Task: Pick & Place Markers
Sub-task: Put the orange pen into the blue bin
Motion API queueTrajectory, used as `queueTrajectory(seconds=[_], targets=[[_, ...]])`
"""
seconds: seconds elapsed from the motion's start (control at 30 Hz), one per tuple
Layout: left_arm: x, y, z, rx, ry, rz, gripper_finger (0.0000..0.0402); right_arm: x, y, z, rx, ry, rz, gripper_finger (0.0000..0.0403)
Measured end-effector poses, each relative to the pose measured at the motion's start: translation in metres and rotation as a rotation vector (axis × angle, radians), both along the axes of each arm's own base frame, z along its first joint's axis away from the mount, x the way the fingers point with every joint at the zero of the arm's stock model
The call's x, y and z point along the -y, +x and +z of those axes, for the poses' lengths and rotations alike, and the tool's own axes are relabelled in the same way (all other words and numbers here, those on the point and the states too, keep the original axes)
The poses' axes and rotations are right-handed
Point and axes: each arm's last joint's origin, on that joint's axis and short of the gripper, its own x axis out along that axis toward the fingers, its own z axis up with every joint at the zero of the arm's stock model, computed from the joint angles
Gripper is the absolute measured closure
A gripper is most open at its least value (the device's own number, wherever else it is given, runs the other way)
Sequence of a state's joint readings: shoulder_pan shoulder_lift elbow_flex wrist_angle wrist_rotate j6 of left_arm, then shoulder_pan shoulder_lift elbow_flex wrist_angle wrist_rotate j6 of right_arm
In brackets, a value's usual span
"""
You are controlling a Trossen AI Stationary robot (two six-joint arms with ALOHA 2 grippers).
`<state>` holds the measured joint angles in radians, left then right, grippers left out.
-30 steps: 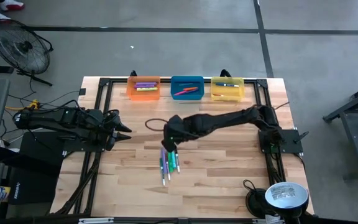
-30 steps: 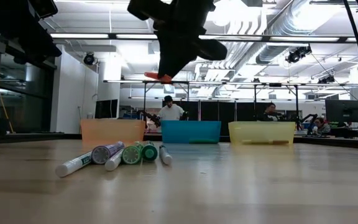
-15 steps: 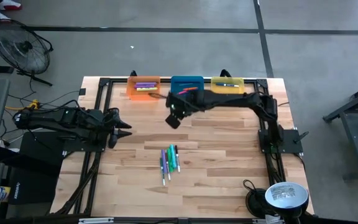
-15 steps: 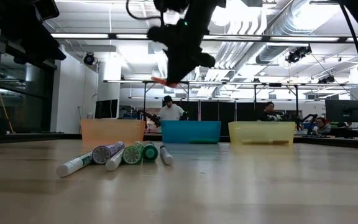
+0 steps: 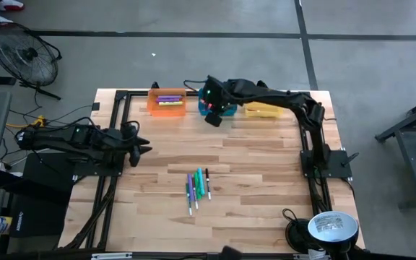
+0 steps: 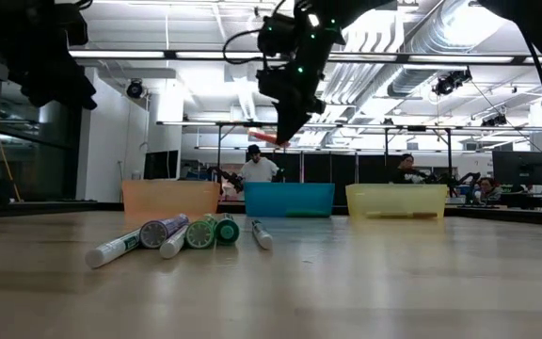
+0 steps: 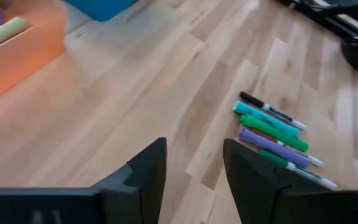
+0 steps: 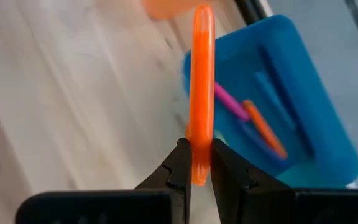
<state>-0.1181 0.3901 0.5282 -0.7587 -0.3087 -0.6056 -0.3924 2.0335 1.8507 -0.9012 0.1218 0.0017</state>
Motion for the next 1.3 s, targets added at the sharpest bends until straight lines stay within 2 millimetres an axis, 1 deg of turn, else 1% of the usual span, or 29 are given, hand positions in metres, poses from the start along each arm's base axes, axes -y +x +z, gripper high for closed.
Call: queueTrajectory(seconds=[0.23, 0.47, 0.6, 0.7, 0.77, 0.87, 0.97, 1.1, 1.3], targets=[[-0.001, -0.001, 0.0, 0.009, -0.02, 0.067, 0.0245, 0.034, -0.016, 0.0, -0.047, -0.052, 0.095, 0.0369], [-0.003, -0.001, 0.0, 0.026, -0.016, 0.142, 0.0245, 0.064, -0.03, 0.002, -0.071, -0.131, 0.163, 0.0369], [-0.004, -0.001, 0.0, 0.037, -0.004, 0.189, 0.0245, 0.081, -0.034, 0.001, -0.023, -0.146, 0.198, 0.0369], [-0.005, -0.001, 0.001, 0.048, -0.007, 0.221, 0.0245, 0.09, -0.034, 0.001, 0.016, -0.159, 0.22, 0.0369], [-0.005, -0.002, 0.001, 0.052, -0.008, 0.237, 0.0245, 0.094, -0.034, 0.002, 0.058, -0.162, 0.229, 0.0369], [-0.006, -0.002, 0.001, 0.057, -0.014, 0.251, 0.0245, 0.099, -0.03, -0.002, 0.121, -0.142, 0.267, 0.0369], [-0.006, -0.002, 0.001, 0.063, -0.022, 0.268, 0.0245, 0.101, -0.026, -0.011, 0.136, -0.124, 0.32, 0.0369], [-0.006, -0.002, 0.001, 0.068, -0.025, 0.284, 0.0245, 0.104, -0.022, -0.024, 0.107, -0.116, 0.353, 0.0369], [-0.006, -0.002, 0.001, 0.07, -0.04, 0.295, 0.0245, 0.109, -0.023, -0.046, 0.032, -0.086, 0.372, 0.0369]])
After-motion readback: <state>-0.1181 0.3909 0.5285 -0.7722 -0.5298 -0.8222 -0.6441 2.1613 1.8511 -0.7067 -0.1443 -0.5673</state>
